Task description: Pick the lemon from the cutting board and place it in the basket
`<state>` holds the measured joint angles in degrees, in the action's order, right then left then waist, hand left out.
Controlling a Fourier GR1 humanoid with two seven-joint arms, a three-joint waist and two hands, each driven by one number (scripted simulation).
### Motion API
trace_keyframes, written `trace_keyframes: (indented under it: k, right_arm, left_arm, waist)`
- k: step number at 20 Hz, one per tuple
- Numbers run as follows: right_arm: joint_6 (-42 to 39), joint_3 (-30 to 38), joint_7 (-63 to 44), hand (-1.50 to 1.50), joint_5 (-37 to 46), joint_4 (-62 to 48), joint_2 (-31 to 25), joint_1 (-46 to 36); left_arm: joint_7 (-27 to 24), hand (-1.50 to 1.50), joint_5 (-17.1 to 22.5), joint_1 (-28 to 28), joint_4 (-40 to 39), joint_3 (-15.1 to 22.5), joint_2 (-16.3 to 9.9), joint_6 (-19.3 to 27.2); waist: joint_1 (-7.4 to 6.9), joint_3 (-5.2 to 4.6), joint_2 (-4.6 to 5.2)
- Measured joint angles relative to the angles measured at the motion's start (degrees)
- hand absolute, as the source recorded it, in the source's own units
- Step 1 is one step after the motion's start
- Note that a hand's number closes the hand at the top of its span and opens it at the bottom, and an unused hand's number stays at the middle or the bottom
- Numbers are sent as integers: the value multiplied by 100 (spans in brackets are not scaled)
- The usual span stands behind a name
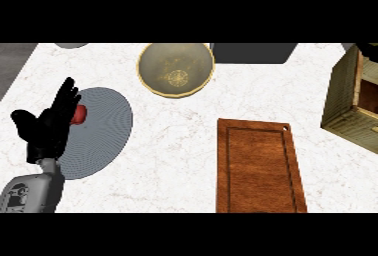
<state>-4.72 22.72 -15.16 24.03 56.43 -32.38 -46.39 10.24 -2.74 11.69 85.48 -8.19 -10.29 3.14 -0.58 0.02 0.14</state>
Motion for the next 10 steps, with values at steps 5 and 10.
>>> trace_keyframes:
  k: [5, 10]
  right_arm:
    - [-34, -653, 771, 150, 765, -5, -616, 170]
    - [610, -1328, 1586, 150, 1812, -73, -1018, 260]
  left_arm:
    - [29, 0, -18, 31, 60, -13, -26, 15]
    - [-7, 0, 6, 52, 40, -9, -38, -34]
  waist:
    - [-24, -10, 35]
    - [-89, -5, 49]
